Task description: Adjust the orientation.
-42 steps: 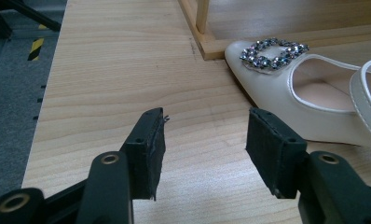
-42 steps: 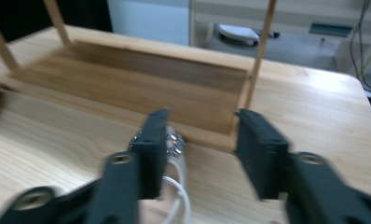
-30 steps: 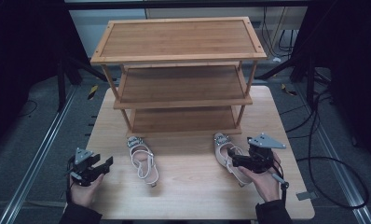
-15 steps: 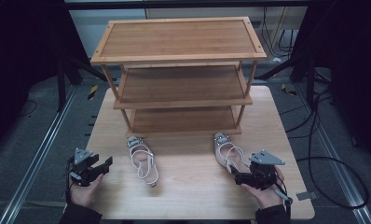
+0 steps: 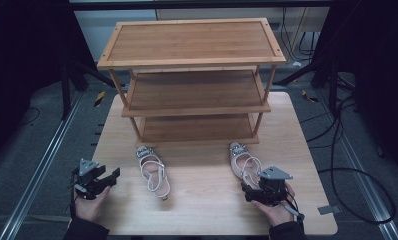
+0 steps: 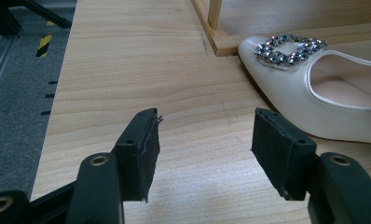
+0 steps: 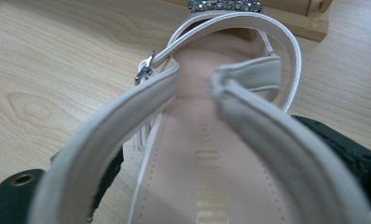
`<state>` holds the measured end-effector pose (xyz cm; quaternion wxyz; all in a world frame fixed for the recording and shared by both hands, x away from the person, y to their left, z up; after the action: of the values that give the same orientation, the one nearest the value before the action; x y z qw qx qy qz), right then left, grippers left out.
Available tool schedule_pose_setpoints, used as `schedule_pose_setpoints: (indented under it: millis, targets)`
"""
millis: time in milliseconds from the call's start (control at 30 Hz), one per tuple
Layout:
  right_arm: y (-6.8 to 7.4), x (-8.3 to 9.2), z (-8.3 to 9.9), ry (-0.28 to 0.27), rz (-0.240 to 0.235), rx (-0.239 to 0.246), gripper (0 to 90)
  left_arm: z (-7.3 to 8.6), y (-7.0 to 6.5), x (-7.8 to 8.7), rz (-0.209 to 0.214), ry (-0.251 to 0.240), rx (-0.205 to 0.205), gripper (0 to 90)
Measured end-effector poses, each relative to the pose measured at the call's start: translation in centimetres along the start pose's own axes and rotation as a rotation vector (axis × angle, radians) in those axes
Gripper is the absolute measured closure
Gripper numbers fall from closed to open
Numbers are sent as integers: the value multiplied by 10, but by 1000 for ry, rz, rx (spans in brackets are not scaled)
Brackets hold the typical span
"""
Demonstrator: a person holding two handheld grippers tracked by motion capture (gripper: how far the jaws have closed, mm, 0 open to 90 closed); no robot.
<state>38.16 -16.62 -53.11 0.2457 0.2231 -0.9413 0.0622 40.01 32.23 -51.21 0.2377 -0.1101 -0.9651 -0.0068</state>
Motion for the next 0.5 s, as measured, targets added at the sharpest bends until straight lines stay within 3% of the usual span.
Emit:
schedule_pose_setpoints:
  millis: [167,300,500]
  targets:
    - [-5,-5,3,9,11,-3,139,1,1,-1,4,-1,6,404]
    - [-2,-10,2,9,-32,-16,220,1,3,-1,3,-3,13,406]
    - [0,-11,3,16,-36,-22,272,0,1,-2,7,-1,4,408]
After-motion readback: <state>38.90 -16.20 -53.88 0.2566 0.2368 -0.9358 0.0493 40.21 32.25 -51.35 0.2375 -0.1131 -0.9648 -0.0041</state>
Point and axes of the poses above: each handheld gripper's, and its own axes: x roughly backward along the jaws, z roughly out of its underside, y roughly to its left, the point moved 7 cm from there along -x, roughly forward along the jaws, and after that the axes turned 9 degrees about -y, right-handed, at the moved point
